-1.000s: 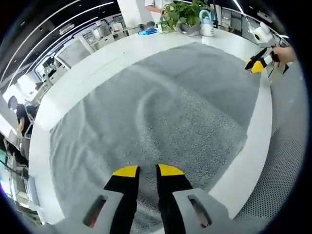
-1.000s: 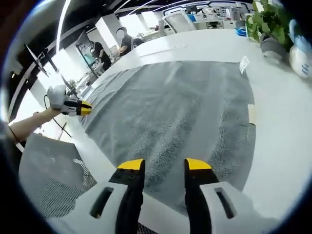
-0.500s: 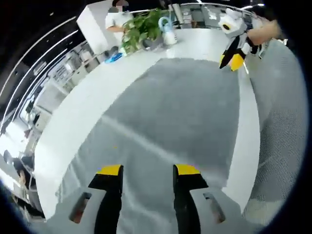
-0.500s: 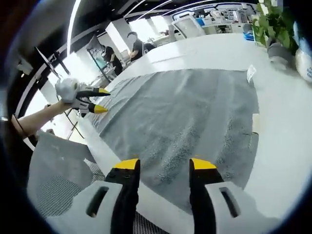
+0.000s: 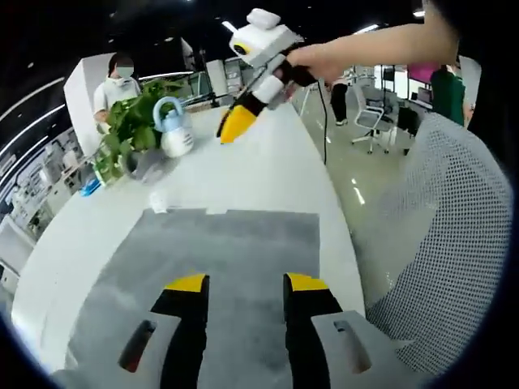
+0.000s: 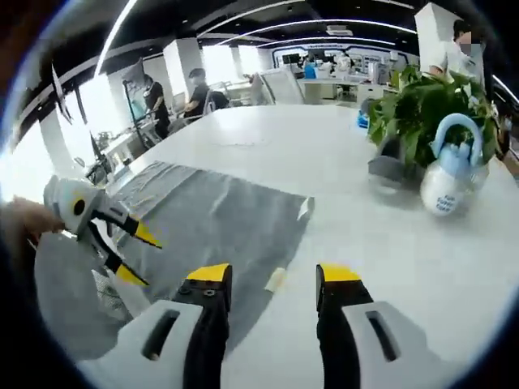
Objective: Fold the towel on the table until its edges align and the towel forms a compact rectangular stack.
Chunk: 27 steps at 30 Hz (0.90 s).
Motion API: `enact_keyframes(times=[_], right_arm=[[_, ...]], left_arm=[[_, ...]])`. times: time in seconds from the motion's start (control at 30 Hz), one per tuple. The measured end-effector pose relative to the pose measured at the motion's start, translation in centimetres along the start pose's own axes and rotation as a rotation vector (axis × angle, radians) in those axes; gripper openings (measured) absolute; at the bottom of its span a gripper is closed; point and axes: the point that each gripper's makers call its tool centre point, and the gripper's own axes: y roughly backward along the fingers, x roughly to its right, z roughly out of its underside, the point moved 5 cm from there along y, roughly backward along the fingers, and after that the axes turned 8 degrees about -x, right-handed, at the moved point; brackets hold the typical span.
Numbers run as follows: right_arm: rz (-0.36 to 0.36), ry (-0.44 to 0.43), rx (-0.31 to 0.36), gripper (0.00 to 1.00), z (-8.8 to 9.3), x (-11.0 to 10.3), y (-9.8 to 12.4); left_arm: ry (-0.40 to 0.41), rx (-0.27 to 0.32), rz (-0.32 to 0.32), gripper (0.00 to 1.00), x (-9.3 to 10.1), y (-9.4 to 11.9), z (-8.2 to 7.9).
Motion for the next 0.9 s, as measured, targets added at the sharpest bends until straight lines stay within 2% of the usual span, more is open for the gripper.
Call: enact_keyframes(times=[0.07,0.17,0.23,0.37,0.43,0.53,0.67,0.8,0.9], right_arm=[[0.036,0.058,-0.018,0.41,-0.7,1.5,0.2],[0.036,0.046,-0.026,0.40,-1.8,2.9,0.0],[0.036,0.048,-0.027,0.40,-2.9,3.0,-0.1],[0.053,0.102,-0.032,0.42,-4.5,3.3,-0.9],[0.056,0.110,-0.028,0.42,-4.8,3.5,-1.3],[0.051,0.100,-0.037,0.41,-4.6,3.7,-2.2],[0.049,0.095,-0.055,0.40,-4.0,3.4,-3.1],[0.037,0.061,-0.052,0.40,-3.4,3.8,-4.5],[0.017,0.040,-0.070,0.39,-2.9,3.7,-5.7]], left_arm=[[0.001,-0.003,0.046,0.38,1.1,-1.0,-0.2],[-0.011,-0.021,0.055,0.37,1.7,-1.8,0.2],[-0.006,-0.030,0.061,0.37,2.1,-2.1,0.4],[0.033,0.011,0.085,0.31,2.8,-2.5,-0.4],[-0.011,0.024,0.094,0.30,3.3,-3.0,-1.0],[-0.050,0.050,0.151,0.28,4.2,-4.1,-2.1],[0.005,0.085,0.187,0.23,4.8,-5.6,-3.2],[0.004,0.072,0.206,0.21,5.2,-7.1,-3.2],[0.037,0.059,0.229,0.17,5.4,-7.6,-3.0]])
